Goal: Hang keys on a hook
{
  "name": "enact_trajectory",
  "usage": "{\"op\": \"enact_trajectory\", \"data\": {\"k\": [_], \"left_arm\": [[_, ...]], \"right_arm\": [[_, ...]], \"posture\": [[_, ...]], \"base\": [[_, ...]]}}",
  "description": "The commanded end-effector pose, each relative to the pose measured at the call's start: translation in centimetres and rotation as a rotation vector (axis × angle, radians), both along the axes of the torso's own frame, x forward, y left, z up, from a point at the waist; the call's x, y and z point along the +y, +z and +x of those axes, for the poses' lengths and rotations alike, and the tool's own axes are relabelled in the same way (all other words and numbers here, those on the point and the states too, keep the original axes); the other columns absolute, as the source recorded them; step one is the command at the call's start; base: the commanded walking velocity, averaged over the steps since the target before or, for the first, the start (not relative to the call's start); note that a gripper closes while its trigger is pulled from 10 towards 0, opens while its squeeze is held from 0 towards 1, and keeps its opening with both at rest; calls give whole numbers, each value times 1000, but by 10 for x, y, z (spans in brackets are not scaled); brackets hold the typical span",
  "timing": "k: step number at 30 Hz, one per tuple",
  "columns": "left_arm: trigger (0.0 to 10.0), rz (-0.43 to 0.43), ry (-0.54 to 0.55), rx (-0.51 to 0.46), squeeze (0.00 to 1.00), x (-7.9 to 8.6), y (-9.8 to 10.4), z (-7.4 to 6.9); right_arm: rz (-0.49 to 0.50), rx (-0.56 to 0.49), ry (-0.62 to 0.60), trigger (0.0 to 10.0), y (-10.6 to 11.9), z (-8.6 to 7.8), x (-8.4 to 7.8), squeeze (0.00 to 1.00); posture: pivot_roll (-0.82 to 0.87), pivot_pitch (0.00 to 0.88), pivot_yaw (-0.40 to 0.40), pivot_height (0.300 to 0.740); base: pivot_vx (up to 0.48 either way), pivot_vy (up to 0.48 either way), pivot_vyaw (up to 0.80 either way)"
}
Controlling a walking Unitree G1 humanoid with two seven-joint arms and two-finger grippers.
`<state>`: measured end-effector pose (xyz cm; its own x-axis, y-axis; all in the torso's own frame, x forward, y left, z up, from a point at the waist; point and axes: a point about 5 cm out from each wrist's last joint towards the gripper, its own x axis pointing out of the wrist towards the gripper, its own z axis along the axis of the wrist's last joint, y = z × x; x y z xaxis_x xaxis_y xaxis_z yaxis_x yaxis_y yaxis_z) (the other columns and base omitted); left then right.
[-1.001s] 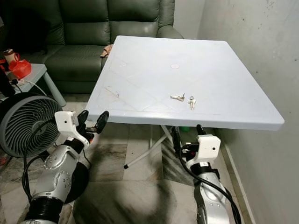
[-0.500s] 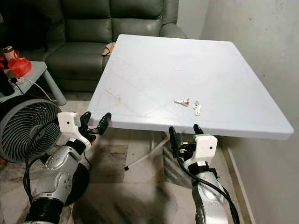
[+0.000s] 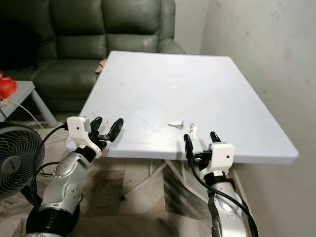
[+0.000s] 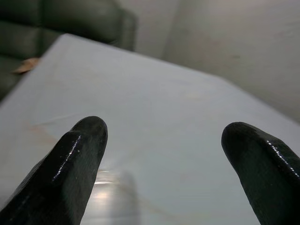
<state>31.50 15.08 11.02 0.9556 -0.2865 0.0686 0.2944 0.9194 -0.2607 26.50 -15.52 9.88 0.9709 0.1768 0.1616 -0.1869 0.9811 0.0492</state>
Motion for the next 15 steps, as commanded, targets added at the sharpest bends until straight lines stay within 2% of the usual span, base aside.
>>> {"op": "enact_trajectory", "data": {"k": [1, 8, 11, 14, 15], "left_arm": [[10000, -13, -18, -18, 0, -6, 6, 2], [10000, -15, -14, -18, 0, -7, 6, 3], [10000, -21, -9, -19, 0, -8, 6, 3], [10000, -26, -8, -17, 0, -9, 6, 2], [10000, -39, -9, -14, 0, -10, 5, 1]], "right_arm": [[-15, -12, -15, 10000, 4, 0, -7, 0], [-53, -15, 3, 10000, 5, 1, -5, 0], [-90, -10, 19, 10000, 5, 2, -3, 0], [-63, -2, 17, 10000, 4, 2, -3, 0], [-62, 4, 19, 10000, 3, 2, -2, 0]], "posture": [[-22, 0, 3, 732], [-21, 0, -1, 732], [-21, 0, -3, 732], [-20, 0, -5, 732], [-20, 0, -5, 732]], "base": [[352, 0, 0], [351, 0, 0], [286, 0, 800], [0, 0, 800], [0, 0, 0]]}}
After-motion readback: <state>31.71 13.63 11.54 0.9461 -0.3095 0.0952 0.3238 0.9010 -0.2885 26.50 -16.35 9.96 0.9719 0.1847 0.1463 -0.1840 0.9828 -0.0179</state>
